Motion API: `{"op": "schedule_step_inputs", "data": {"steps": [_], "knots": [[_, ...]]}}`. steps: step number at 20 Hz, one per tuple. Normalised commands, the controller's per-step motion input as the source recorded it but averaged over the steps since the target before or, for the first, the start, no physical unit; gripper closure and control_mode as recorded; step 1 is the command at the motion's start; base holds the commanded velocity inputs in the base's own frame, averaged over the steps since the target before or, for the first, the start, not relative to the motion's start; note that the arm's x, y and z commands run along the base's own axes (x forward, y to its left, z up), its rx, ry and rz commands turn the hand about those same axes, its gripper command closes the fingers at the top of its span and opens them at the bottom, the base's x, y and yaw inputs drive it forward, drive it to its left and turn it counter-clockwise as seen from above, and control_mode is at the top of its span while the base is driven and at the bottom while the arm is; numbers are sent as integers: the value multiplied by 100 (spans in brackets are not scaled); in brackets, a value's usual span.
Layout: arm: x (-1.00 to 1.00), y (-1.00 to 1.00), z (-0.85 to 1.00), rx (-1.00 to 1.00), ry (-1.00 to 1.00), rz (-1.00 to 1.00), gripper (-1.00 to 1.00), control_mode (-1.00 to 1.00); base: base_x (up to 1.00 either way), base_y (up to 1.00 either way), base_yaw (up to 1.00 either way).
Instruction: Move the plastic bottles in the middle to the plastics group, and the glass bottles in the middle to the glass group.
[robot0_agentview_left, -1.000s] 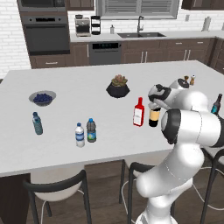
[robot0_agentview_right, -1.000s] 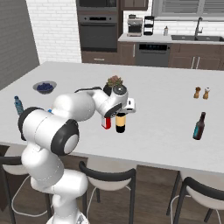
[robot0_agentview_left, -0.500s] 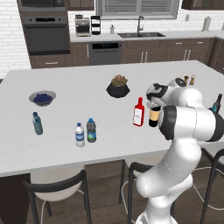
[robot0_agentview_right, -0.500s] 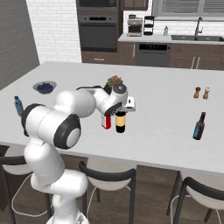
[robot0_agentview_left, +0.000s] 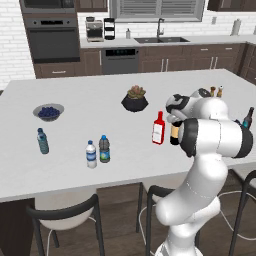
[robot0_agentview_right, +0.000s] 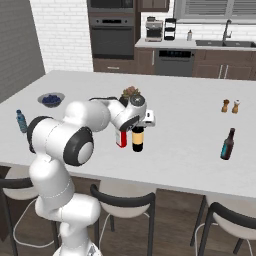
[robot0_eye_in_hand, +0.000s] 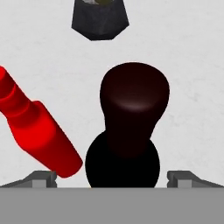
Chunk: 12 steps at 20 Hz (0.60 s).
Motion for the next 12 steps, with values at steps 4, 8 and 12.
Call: {"op": "schedule_step_inputs", "data": {"steps": [4, 8, 12], "knots": [[9, 0, -13, 0, 0, 0, -100, -100, 0, 0, 0], [1, 0, -13, 0, 0, 0, -100, -100, 0, 0, 0], [6, 0, -8, 0, 0, 0, -100, -100, 0, 0, 0]]}}
